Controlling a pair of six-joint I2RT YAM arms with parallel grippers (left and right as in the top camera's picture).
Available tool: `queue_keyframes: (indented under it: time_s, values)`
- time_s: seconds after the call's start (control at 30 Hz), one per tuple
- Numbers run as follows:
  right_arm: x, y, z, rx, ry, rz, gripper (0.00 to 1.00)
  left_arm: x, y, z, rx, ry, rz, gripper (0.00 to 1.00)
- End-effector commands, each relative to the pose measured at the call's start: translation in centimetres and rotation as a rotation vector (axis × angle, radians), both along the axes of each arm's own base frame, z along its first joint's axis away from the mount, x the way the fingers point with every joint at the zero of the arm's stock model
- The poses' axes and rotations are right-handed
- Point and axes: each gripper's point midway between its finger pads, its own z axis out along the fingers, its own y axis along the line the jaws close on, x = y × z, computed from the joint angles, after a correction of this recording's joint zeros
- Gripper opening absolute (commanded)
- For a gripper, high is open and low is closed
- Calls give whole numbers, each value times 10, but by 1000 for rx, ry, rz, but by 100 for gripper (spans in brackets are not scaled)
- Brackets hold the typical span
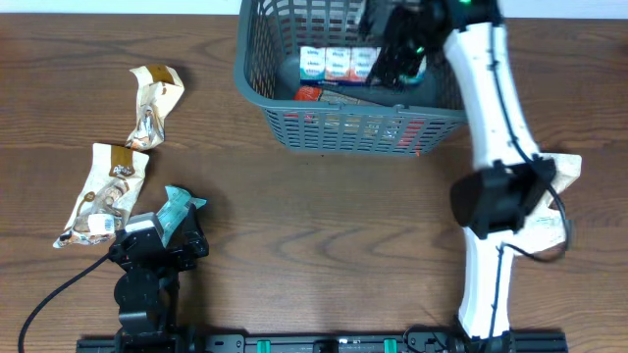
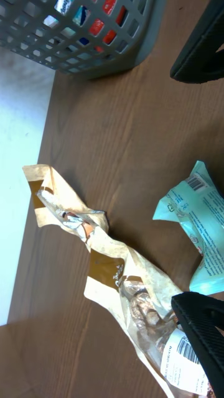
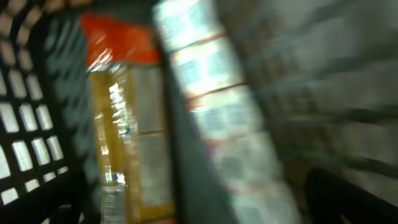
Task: Pack container
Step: 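Carry the tissue multipack into the basket and release it, then move right gripper to the beige pouch and grasp it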
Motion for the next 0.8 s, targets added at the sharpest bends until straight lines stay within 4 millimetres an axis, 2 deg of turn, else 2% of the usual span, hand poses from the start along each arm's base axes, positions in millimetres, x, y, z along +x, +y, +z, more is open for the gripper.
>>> queue_keyframes:
  time_s: [0.0, 0.07, 0.13, 0.2, 0.23, 0.3, 0.4, 0.47, 0.6, 0.7, 0.77]
  values:
    - [-9, -43, 122, 150, -212, -214, 99, -1, 3, -9, -6, 22, 21, 98]
    - [-14, -74, 158, 214, -270, -337, 99, -1, 4, -9, -5, 22, 21, 98]
    - [-23, -111, 183, 267, -297, -469, 99, -1, 4, -9, -5, 22, 22, 99]
    - [-32, -150, 195, 321, -290, -632, 99, -1, 4, -9, -5, 22, 21, 99]
    - [-39, -178, 197, 348, -269, -759, 99, -1, 4, -9, -5, 22, 22, 99]
    - [-55, -219, 192, 363, -226, -919, 99, -1, 4, -9, -5, 21, 22, 99]
    - [-78, -267, 175, 367, -150, -1086, 99, -1, 4, -9, -5, 21, 22, 99]
    - [-92, -292, 159, 353, -87, -1162, 99, -1, 4, -9, -5, 21, 21, 99]
    - [-110, -316, 131, 317, 8, -1219, 99, -1, 4, -9, -5, 21, 21, 99]
    - [-116, -320, 109, 301, 84, -1235, 99, -1, 4, -9, -5, 21, 21, 99]
    - [-123, -316, 89, 292, 171, -1245, 99, -1, 4, -9, -5, 21, 21, 99]
